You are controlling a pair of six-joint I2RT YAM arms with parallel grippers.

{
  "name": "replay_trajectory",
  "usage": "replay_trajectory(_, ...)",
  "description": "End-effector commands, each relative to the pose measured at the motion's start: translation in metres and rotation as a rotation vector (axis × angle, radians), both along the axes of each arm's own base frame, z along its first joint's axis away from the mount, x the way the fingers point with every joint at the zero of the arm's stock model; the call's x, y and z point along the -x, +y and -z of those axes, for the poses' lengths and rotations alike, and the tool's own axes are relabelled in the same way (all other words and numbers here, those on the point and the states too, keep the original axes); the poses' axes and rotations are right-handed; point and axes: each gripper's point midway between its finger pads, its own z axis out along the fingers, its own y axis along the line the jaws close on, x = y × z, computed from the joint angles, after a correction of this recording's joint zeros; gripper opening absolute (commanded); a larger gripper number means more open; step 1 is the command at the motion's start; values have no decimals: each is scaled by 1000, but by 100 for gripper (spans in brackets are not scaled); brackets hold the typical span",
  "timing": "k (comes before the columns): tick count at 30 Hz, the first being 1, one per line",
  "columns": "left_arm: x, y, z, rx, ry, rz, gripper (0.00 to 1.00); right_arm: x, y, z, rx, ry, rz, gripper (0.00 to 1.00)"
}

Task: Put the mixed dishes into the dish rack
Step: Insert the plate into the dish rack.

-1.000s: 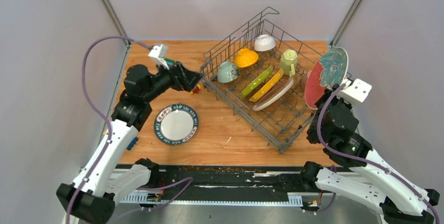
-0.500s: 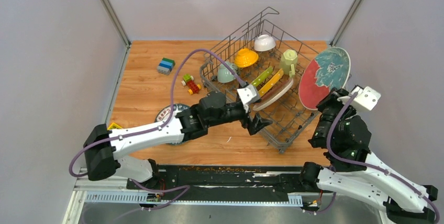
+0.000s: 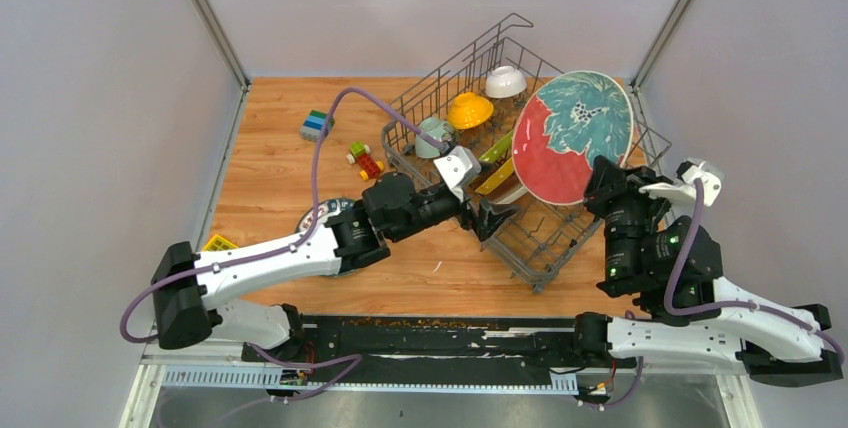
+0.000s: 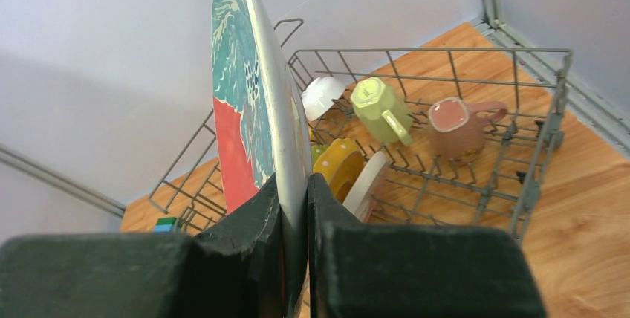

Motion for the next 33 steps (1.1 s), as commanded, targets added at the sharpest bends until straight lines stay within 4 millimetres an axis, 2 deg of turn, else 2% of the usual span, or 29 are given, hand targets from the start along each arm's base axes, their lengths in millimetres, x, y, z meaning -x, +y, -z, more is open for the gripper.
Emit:
replay_trajectory(1, 11, 22, -40, 60, -149, 10, 100, -2, 31, -33, -196, -93, -139, 0)
replay_trajectory(4, 21, 17, -32, -54, -263, 35, 100, -4, 43, -35, -190, -91, -155, 0)
replay_trajectory(5, 16, 19, -31, -97, -332, -4, 100, -4, 47, -36, -193, -91, -161, 0)
replay_trajectory(8, 29, 18, -27, -145, -440, -6, 100, -5, 61, -36, -195, -90, -195, 0)
replay_trajectory(10, 30, 19, -18, -195, -496, -39, 100, -5, 74, -38, -210, -92, -236, 0)
replay_trajectory(11, 24, 23, -16, -226, -521, -87, 100, -5, 80, -36, -211, -85, -251, 0)
replay_trajectory(16, 32, 32, -17, -218, -603, -187, 100, -9, 118, -27, -230, -48, -301, 0)
replay_trajectory(19, 24, 39, -13, -262, -651, -321, 100, -11, 134, -28, -259, -40, -316, 0)
replay_trajectory(23, 11, 49, -20, -247, -676, -482, 100, -12, 152, -21, -304, -23, -340, 0)
replay_trajectory(28, -5, 60, -21, -301, -728, -655, 95, -12, 159, -19, -314, -10, -347, 0)
replay_trajectory(33, -11, 67, -11, -335, -729, -730, 81, -14, 156, -17, -323, -9, -331, 0)
